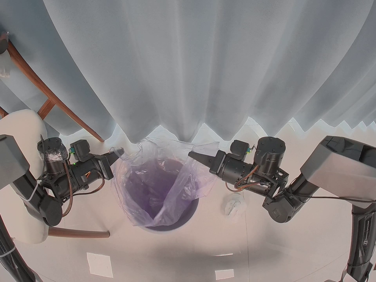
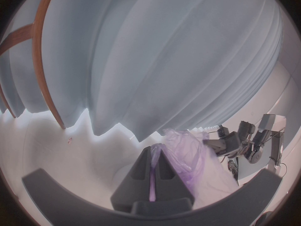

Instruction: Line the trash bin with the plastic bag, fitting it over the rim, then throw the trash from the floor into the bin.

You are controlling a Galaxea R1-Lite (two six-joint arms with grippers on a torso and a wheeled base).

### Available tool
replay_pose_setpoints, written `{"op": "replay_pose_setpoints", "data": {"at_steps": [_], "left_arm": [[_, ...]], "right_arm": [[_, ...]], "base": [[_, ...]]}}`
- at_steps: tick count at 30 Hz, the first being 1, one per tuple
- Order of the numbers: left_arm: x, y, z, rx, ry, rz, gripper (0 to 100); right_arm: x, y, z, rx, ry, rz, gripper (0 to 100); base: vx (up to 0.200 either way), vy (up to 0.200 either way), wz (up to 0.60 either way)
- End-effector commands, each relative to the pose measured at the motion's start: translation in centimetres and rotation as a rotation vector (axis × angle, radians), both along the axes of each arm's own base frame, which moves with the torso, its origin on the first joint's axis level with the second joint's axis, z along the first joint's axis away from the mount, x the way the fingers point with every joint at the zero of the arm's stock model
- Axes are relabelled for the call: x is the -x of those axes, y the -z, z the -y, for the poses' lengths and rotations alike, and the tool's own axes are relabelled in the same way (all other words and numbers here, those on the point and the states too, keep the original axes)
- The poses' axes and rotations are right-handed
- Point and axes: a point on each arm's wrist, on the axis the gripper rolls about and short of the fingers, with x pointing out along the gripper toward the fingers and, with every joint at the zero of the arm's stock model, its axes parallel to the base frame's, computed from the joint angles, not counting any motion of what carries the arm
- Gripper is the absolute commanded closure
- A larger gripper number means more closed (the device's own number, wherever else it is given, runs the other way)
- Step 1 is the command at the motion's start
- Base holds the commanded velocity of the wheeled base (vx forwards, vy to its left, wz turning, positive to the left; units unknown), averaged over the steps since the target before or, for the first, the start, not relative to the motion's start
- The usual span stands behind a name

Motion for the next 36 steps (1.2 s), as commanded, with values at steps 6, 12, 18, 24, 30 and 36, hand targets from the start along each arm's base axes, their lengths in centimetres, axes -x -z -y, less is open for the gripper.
{"op": "replay_pose_setpoints", "data": {"at_steps": [6, 12, 18, 24, 30, 36], "left_arm": [[-2.3, 2.0, -0.4, 0.012, -0.062, -0.075, 100], [-1.8, 2.0, -0.3, 0.014, -0.059, -0.083, 100], [0.1, 1.2, 0.4, -0.019, -0.045, -0.067, 100], [0.7, 1.1, 1.2, -0.027, -0.046, -0.066, 100], [1.3, 1.5, 1.9, -0.044, -0.018, -0.077, 100], [1.4, 1.6, 1.9, -0.065, -0.018, -0.065, 100]], "right_arm": [[-2.6, 0.0, 3.5, -0.011, 0.104, 0.024, 100], [-2.8, -1.1, 4.6, -0.025, 0.131, 0.034, 100], [1.2, -2.6, 3.1, -0.014, 0.105, 0.008, 0], [6.6, -3.0, 0.2, 0.075, -0.022, -0.087, 0], [7.4, -2.6, -3.8, 0.148, 0.023, -0.078, 0], [6.9, -1.7, -5.2, 0.227, 0.058, -0.053, 0]], "base": [[0.0, 0.0, 0.0], [0.0, 0.0, 0.0], [0.0, 0.0, 0.0], [0.0, 0.0, 0.0], [0.0, 0.0, 0.0], [0.0, 0.0, 0.0]]}}
